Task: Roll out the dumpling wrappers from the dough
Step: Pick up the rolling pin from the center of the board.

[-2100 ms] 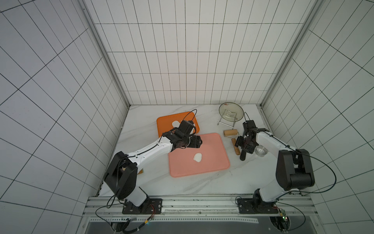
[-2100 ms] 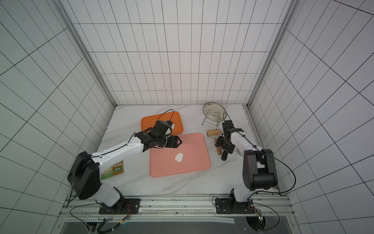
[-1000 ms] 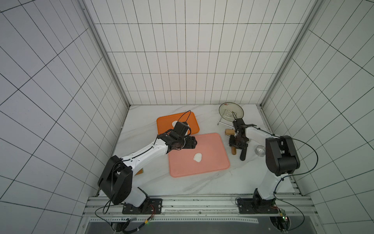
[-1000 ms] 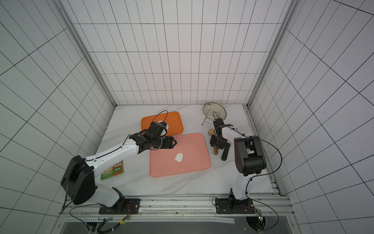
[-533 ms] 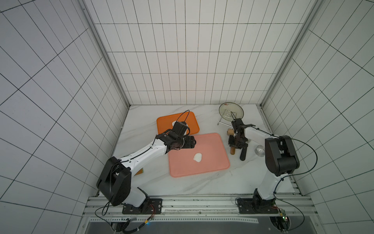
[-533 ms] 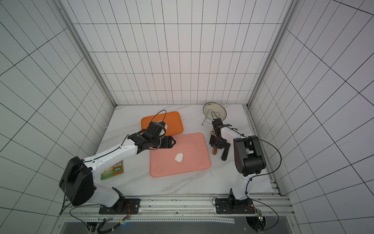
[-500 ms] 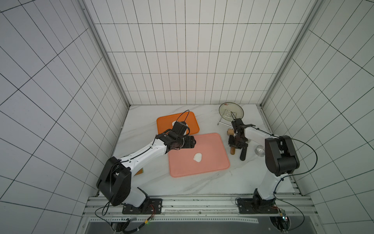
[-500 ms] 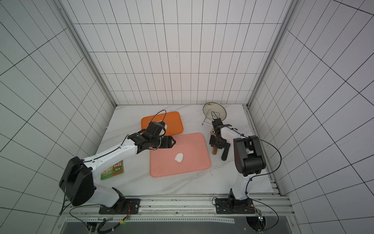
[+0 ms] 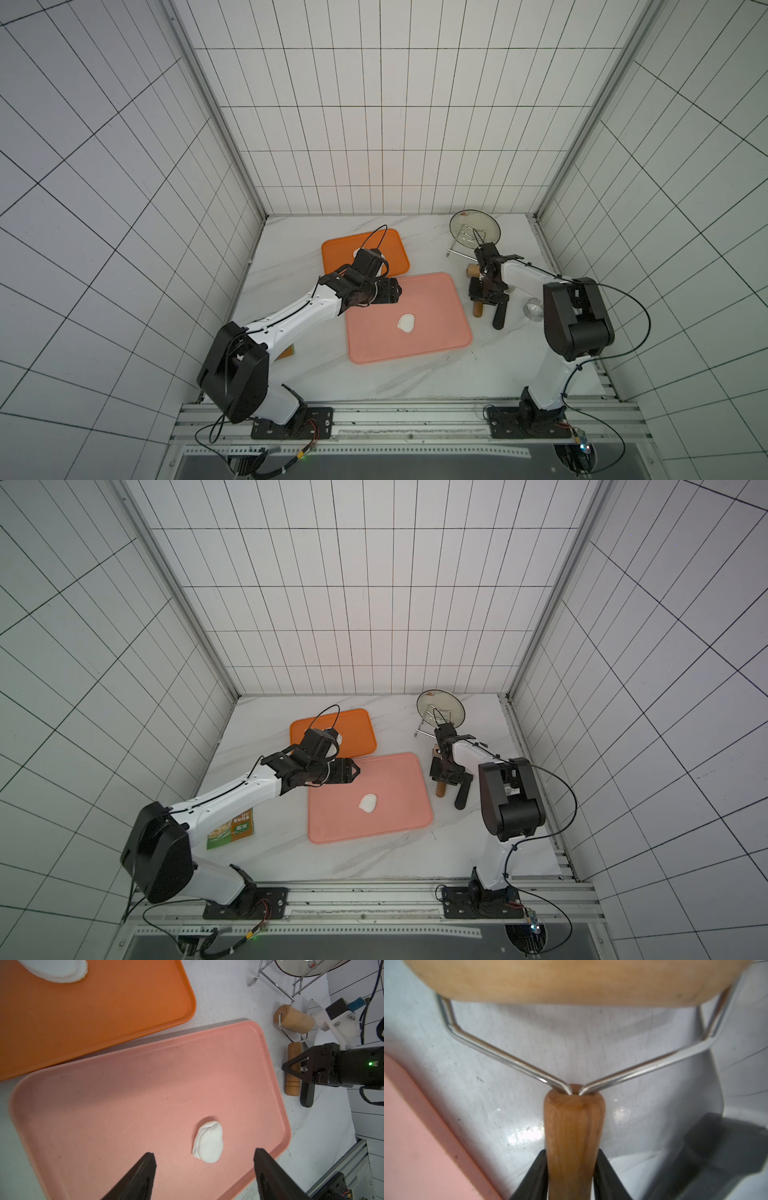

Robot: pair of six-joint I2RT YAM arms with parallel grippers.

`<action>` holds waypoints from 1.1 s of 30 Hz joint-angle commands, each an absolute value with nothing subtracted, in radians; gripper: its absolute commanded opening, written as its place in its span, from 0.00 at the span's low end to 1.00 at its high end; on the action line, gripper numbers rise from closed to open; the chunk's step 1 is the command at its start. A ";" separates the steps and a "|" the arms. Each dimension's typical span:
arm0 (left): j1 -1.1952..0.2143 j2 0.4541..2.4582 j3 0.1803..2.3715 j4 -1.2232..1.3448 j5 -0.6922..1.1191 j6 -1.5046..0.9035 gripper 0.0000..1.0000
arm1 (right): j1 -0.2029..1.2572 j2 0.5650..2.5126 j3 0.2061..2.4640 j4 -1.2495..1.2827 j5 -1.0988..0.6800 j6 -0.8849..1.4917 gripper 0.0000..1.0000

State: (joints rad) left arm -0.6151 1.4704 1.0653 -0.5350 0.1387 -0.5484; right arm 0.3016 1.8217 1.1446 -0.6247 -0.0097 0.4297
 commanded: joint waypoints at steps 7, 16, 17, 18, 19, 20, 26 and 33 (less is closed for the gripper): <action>-0.594 1.440 1.070 -0.526 0.151 -0.545 0.75 | 0.315 1.753 1.109 -0.647 0.002 0.428 0.15; -0.550 1.427 1.109 -0.525 0.195 -0.540 0.74 | 0.335 1.516 1.043 -0.674 -0.001 0.395 0.11; -0.549 1.427 1.114 -0.521 0.211 -0.537 0.74 | 0.340 1.492 1.042 -0.678 -0.004 0.388 0.11; -0.550 1.427 1.119 -0.516 0.224 -0.535 0.74 | 0.345 1.471 1.042 -0.681 -0.010 0.379 0.11; -0.551 1.427 1.125 -0.510 0.240 -0.539 0.74 | 0.355 1.445 1.042 -0.681 -0.015 0.368 0.11; -0.550 1.427 1.132 -0.502 0.254 -0.544 0.73 | 0.366 1.421 1.044 -0.681 -0.018 0.358 0.11; -0.577 1.426 1.185 -0.433 0.349 -0.566 0.73 | 0.446 1.325 1.084 -0.672 -0.058 0.296 0.10; -0.620 1.466 1.254 -0.355 0.426 -0.602 0.76 | 0.580 1.304 1.163 -0.650 -0.064 0.243 0.10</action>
